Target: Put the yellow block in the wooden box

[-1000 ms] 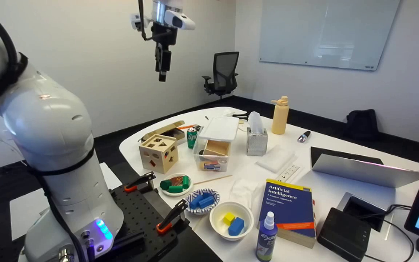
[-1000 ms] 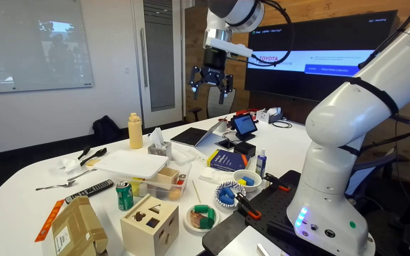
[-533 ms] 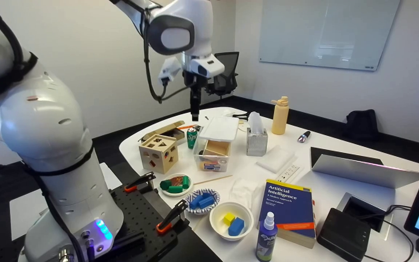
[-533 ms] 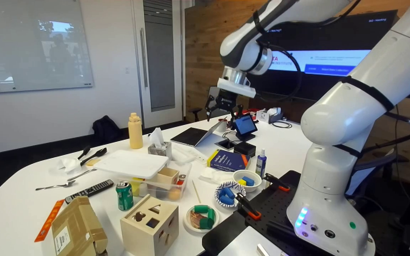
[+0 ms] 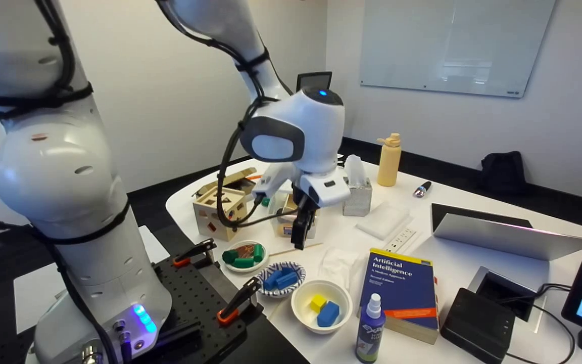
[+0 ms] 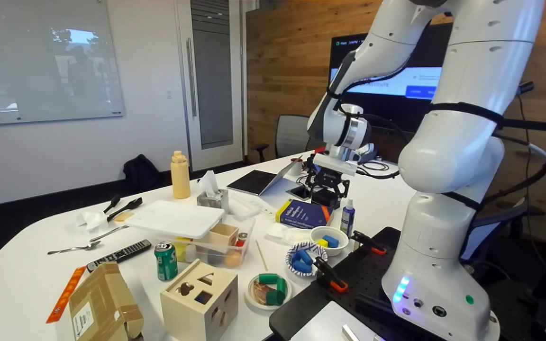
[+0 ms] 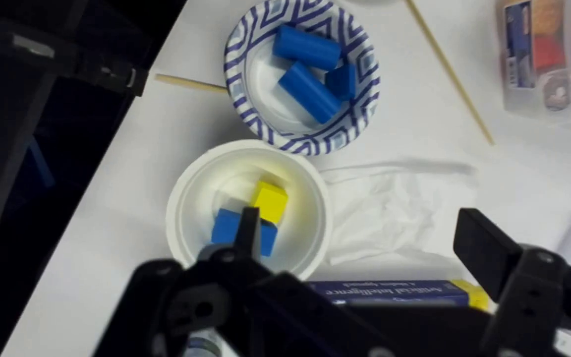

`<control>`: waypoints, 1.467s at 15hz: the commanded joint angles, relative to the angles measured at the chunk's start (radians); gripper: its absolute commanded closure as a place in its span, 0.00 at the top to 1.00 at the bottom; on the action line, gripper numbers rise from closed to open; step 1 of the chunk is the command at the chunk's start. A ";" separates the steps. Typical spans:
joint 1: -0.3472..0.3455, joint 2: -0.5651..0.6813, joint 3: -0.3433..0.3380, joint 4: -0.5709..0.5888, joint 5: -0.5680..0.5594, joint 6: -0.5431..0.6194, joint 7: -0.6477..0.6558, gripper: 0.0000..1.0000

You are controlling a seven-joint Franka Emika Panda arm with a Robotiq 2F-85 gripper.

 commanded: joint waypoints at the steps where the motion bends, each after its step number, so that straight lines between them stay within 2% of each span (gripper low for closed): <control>1: -0.029 0.243 -0.005 0.127 0.181 0.004 -0.138 1.00; 6: -0.074 0.452 0.042 0.251 0.295 0.036 -0.186 1.00; 11: -0.095 0.604 0.080 0.349 0.343 0.081 -0.172 1.00; 22: -0.112 0.696 0.089 0.393 0.381 0.107 -0.162 1.00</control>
